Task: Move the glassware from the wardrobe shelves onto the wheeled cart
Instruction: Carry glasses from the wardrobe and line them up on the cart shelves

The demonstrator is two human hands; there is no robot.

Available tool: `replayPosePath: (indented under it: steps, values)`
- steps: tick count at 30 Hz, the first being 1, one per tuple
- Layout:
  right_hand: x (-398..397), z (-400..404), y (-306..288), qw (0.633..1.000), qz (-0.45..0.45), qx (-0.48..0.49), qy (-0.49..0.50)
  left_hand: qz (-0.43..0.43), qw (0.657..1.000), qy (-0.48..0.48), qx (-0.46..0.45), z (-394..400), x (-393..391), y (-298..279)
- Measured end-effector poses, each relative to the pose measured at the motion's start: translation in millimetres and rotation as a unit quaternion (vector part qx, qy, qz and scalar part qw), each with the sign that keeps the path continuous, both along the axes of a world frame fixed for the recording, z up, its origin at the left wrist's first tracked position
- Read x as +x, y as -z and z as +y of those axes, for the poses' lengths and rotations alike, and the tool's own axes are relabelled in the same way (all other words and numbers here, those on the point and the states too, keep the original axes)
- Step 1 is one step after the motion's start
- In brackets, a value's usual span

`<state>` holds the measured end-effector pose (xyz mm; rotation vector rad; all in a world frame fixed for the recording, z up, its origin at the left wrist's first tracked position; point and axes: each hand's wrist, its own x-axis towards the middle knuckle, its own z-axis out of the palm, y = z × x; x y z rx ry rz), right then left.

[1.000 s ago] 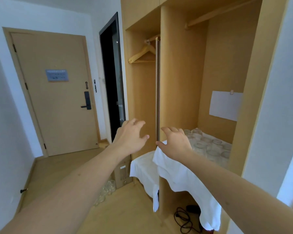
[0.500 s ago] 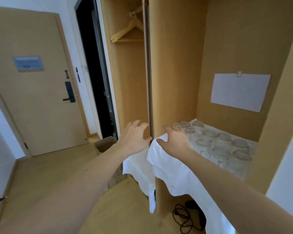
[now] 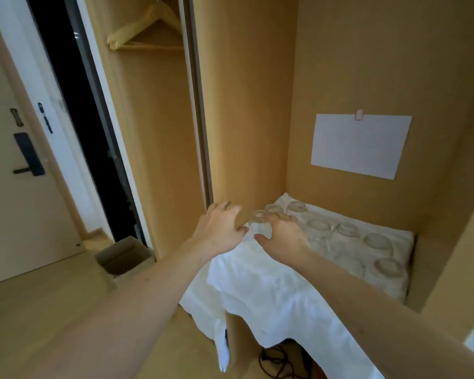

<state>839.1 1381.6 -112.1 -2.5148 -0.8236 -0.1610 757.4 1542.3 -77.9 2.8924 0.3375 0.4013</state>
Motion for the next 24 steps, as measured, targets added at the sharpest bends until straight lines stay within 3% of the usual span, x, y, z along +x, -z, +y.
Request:
replayPosePath:
  steps: [17, 24]
  values:
    - [64.4, 45.8, 18.4, 0.968, 0.036, -0.032, 0.246, 0.044, 0.973, 0.224, -0.04, 80.4, 154.1, 30.6]
    - [104.2, 41.3, 26.5, 0.953, 0.054, -0.052, 0.292, 0.06, 0.964, 0.248, -0.067, 79.4, 210.0, 48.5]
